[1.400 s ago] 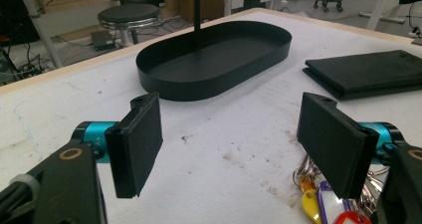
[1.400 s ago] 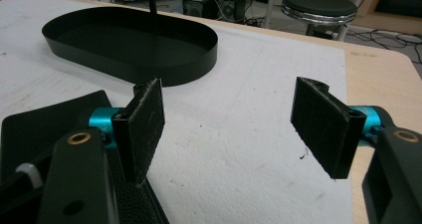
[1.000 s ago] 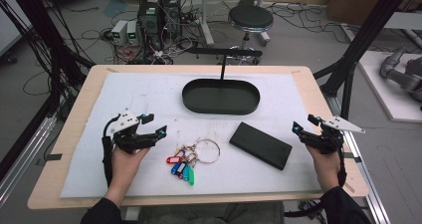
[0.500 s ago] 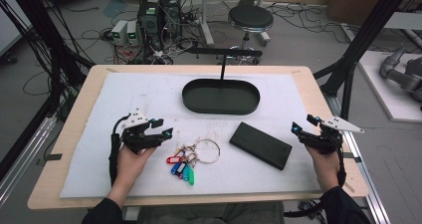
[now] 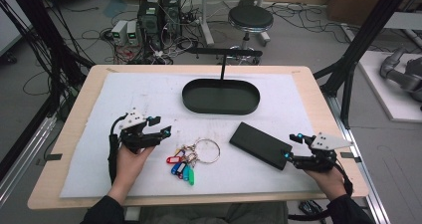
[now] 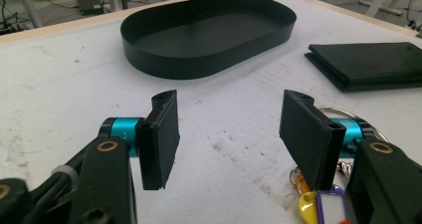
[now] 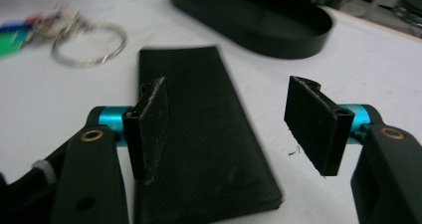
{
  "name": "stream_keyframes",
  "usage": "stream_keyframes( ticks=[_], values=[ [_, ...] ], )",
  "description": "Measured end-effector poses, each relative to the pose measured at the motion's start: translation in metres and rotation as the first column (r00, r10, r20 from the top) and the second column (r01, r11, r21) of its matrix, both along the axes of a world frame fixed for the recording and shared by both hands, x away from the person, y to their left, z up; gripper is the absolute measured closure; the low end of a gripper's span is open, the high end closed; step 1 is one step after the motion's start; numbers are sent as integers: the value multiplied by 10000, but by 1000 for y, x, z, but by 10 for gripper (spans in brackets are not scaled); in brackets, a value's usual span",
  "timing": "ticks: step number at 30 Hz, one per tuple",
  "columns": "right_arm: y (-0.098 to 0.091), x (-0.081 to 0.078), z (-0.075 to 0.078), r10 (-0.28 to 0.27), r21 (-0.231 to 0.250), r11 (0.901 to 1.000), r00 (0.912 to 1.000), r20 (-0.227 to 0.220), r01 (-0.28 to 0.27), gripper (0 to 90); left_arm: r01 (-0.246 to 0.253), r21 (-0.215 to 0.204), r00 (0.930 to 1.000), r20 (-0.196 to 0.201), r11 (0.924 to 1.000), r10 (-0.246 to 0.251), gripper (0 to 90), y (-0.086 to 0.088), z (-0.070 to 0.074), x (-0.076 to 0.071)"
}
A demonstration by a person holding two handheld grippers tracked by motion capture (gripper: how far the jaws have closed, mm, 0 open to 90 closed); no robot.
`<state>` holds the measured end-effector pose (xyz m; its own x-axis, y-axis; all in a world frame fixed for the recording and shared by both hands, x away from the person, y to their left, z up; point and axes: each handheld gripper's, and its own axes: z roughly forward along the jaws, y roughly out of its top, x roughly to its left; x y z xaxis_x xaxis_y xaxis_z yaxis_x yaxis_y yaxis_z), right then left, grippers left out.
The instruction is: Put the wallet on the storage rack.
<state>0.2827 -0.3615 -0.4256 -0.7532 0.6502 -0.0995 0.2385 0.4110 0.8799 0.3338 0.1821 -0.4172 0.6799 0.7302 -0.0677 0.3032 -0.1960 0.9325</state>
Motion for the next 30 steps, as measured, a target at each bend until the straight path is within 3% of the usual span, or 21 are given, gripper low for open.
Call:
stream_keyframes(
  ticks=[3,4,5,8,9,10,13,15,16,17,18,19,22,23,24,27,28,29,30],
  values=[
    [1,-7,-6,460,-741,9962,9989,-102,-467,385,-141,-103,9999,43,9998,142,395,2,1,1],
    [1,-7,-6,460,-741,9962,9989,-102,-467,385,-188,-163,9998,65,9997,189,395,3,2,2],
    [3,-9,-10,723,-1137,9907,9972,-216,-743,386,-241,-199,9997,84,9995,243,393,3,2,2],
    [6,-11,-12,1046,-1412,9841,9941,-305,-1078,399,-265,-308,9996,123,9992,269,393,4,3,2],
    [11,-12,-15,1239,-1917,9732,9918,-302,-1274,402,-299,-243,9995,125,9993,302,393,3,3,2],
    [11,-12,-15,1239,-1917,9732,9918,-302,-1274,402,-299,-243,9995,125,9993,302,393,3,3,2],
    [22,-13,-22,1496,-3092,9388,9882,-317,-1520,407,-267,-204,9996,55,9994,268,384,2,2,2],
    [25,-15,-26,1624,-3572,9219,9867,49,-1500,393,-240,-185,9997,23,9995,240,383,2,2,2],
    [25,-15,-26,1624,-3572,9219,9867,49,-1500,393,-240,-185,9997,23,9995,240,383,2,2,2],
    [27,-16,-26,1659,-3939,9084,9856,316,-1402,457,-226,-211,9997,-12,9995,226,380,2,1,1],
    [27,-16,-26,1659,-3939,9084,9856,316,-1402,457,-226,-211,9997,-12,9995,226,380,2,1,1],
    [28,-16,-26,1676,-4200,8982,9843,549,-1295,510,-198,-220,9998,-71,9996,197,380,1,1,1],
    [27,-15,-24,1669,-4147,9000,9851,426,-1345,559,-153,-207,9999,-57,9997,152,379,1,1,0],
    [27,-15,-21,1698,-4061,9030,9847,380,-1401,671,-161,-228,9999,-46,9996,160,379,0,1,-1],
    [27,-16,-20,1666,-3998,9065,9851,429,-1359,724,-149,-285,9999,22,9995,150,379,0,2,-1],
    [25,-14,-15,1547,-3591,9238,9874,323,-1330,797,-113,-321,9999,34,9994,114,379,-1,2,-1],
    [25,-14,-15,1547,-3591,9238,9874,323,-1330,797,-99,-311,9999,34,9995,100,379,-1,2,-1],
    [20,-13,-10,1452,-2866,9488,9892,221,-1329,811,-25,-292,10000,88,9996,27,379,-2,3,-1],
    [17,-13,-7,1375,-2305,9643,9904,140,-1306,816,-25,-292,10000,88,9996,27,379,-2,3,-1]
  ],
)
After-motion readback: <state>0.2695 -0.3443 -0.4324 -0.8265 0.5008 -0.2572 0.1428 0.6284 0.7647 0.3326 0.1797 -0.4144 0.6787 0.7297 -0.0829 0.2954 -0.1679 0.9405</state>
